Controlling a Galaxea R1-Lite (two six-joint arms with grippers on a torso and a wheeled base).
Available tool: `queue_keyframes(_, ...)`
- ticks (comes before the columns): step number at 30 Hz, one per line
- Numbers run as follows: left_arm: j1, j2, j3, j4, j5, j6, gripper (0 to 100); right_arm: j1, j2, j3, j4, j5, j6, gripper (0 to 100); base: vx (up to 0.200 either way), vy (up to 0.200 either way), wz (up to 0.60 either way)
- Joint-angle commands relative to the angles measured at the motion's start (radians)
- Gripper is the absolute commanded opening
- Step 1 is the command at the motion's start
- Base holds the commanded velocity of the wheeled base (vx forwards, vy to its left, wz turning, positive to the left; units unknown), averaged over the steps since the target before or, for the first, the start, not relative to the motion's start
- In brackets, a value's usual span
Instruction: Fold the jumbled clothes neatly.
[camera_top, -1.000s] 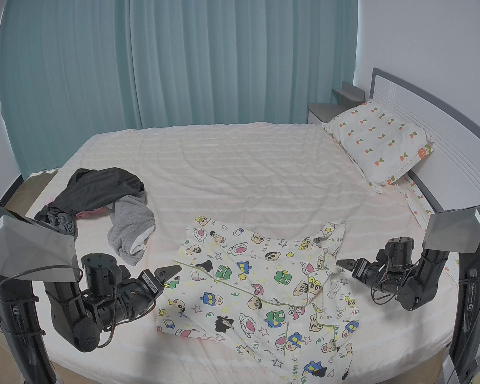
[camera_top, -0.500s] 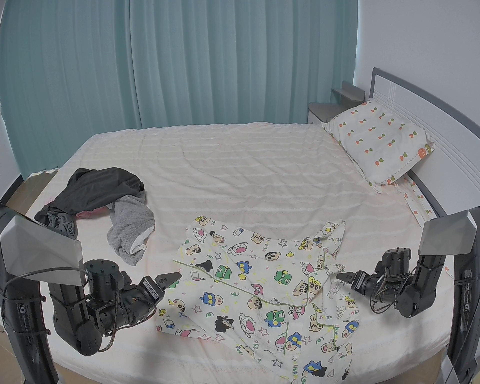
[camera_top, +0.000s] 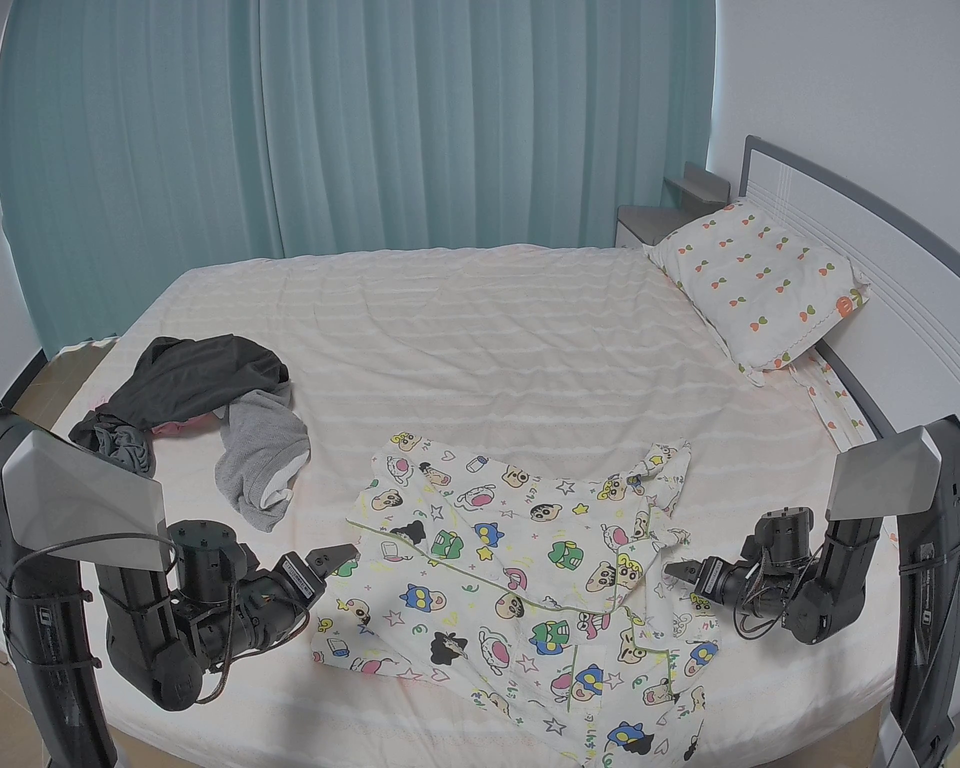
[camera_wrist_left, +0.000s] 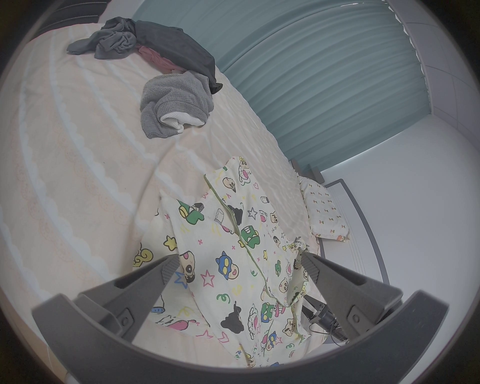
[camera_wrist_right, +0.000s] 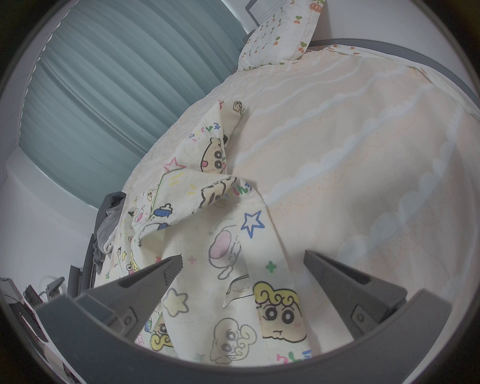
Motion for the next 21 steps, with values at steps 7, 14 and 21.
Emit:
queue_keyframes(7, -0.002, 0.026, 0.002, -0.039, 0.009, 0.001, 100, 0.003, 0.025, -0.019, 0.005, 0.001, -0.047, 0, 0.0, 0.0, 0.0)
queue_keyframes(14, -0.002, 0.028, 0.003, -0.04, 0.009, 0.0, 100, 0.0, 0.022, -0.017, 0.0, 0.006, -0.036, 0, 0.0, 0.0, 0.0)
queue_keyframes(21, -0.002, 0.028, 0.011, -0.04, 0.009, 0.0, 100, 0.002, 0.022, -0.014, 0.0, -0.017, -0.035, 0, 0.0, 0.0, 0.0)
